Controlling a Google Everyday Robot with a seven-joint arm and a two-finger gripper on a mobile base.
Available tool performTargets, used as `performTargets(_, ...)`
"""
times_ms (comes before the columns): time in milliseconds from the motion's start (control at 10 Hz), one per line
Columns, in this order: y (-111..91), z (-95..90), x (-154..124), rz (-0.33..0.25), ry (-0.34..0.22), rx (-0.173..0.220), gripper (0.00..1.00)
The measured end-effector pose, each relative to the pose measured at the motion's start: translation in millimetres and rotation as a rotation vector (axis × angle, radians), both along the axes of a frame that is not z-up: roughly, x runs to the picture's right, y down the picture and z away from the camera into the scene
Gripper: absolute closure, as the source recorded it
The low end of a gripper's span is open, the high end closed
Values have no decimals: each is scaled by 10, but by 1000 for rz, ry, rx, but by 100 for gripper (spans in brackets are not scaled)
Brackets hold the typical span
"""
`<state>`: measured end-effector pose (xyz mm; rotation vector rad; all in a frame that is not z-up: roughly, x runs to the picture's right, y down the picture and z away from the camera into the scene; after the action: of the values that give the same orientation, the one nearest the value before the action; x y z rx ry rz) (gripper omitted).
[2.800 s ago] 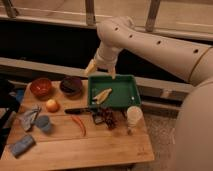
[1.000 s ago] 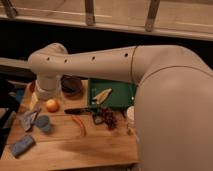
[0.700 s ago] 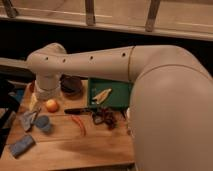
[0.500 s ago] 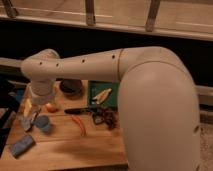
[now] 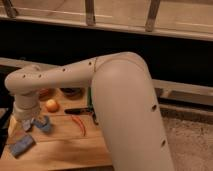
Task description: Place sponge in tray
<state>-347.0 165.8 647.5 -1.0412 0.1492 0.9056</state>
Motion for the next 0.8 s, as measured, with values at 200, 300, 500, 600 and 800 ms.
performTargets(200, 205, -37, -237, -40, -43, -32, 20)
performTargets(300, 286, -55, -401, -58, -67, -39, 20)
performTargets(500, 274, -19, -575, -66, -87, -39, 20)
performTargets(600, 246, -4, -688, -54, -111, -36, 20)
performTargets(800, 230, -3, -699, -49, -116, -34, 20)
